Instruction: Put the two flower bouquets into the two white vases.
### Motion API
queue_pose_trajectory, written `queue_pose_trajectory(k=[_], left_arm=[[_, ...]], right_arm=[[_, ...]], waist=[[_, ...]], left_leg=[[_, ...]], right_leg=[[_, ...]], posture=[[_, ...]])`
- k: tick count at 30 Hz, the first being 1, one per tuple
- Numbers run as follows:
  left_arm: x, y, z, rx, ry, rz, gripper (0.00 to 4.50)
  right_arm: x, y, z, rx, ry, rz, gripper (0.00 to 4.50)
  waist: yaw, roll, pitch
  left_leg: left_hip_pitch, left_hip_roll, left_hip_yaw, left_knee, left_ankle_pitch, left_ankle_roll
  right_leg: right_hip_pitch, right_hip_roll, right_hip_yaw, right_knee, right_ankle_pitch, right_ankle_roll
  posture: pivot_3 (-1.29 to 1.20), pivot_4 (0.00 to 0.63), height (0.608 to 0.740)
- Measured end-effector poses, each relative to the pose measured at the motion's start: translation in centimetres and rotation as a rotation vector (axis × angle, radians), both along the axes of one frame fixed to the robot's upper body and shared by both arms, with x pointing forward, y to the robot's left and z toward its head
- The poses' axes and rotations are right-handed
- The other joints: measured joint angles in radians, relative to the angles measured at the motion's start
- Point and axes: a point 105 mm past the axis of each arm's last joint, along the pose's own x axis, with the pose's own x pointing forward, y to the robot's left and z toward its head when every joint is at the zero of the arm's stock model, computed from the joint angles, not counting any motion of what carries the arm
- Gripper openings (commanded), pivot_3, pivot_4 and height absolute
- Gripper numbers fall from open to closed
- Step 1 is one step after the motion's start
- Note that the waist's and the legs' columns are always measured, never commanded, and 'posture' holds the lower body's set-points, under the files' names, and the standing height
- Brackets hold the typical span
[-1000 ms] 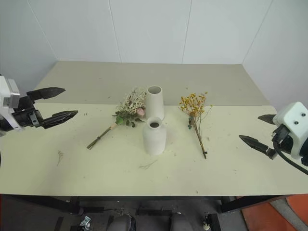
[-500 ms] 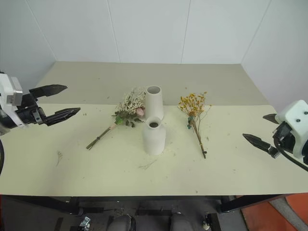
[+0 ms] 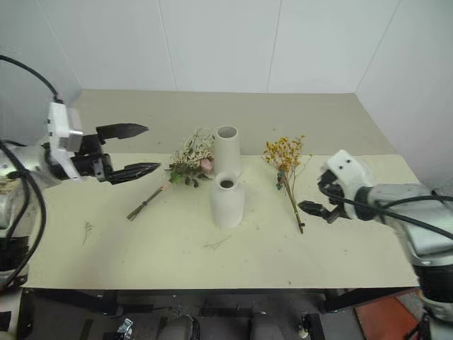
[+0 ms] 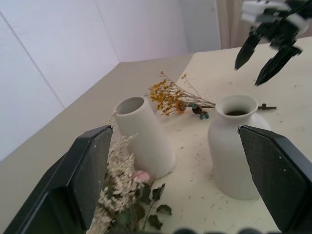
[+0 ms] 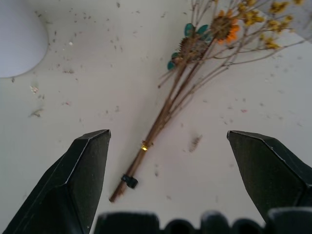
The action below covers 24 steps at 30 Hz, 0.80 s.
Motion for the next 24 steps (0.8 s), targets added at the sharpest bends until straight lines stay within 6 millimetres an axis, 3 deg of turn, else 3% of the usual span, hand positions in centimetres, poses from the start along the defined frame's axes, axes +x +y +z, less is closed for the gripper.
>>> queue_pose_trajectory(k=[7, 15, 18, 24], left_arm=[[-0.8, -1.8, -1.2, 0.018, 0.033, -0.049, 4.49], [-0.7, -1.4, -2.0, 0.033, 0.052, -0.021, 4.49], [-0.8, -1.3, -2.2, 0.04, 0.055, -0.014, 4.5], [-1.0, -1.2, -2.7, 0.043, 0.07, -0.005, 4.5]], right_arm=[[3.6, 0.8, -1.2, 0.045, 0.038, -0.086, 4.5], [6.1, 1.6, -3.5, 0.051, 0.084, -0.119, 4.5], [6.6, 1.3, -4.1, 0.044, 0.093, -0.134, 3.61], [7.3, 1.2, -3.5, 0.033, 0.079, -0.144, 1.56]], waist=[[-0.003, 0.0, 0.0], [-0.004, 0.0, 0.0], [-0.003, 0.0, 0.0], [-0.003, 0.0, 0.0]], left_leg=[[0.0, 0.0, 0.0, 0.0, 0.0, 0.0], [0.0, 0.0, 0.0, 0.0, 0.0, 0.0], [0.0, 0.0, 0.0, 0.0, 0.0, 0.0], [0.0, 0.0, 0.0, -0.001, 0.0, 0.0]], right_leg=[[-0.001, 0.0, 0.0, 0.0, 0.0, 0.0], [-0.001, 0.0, 0.0, 0.0, 0.0, 0.0], [-0.001, 0.0, 0.0, 0.0, 0.0, 0.0], [-0.001, 0.0, 0.0, 0.0, 0.0, 0.0]], posture=[[0.0, 0.15, 0.74], [0.0, 0.15, 0.74], [0.0, 0.15, 0.74], [0.0, 0.15, 0.74]])
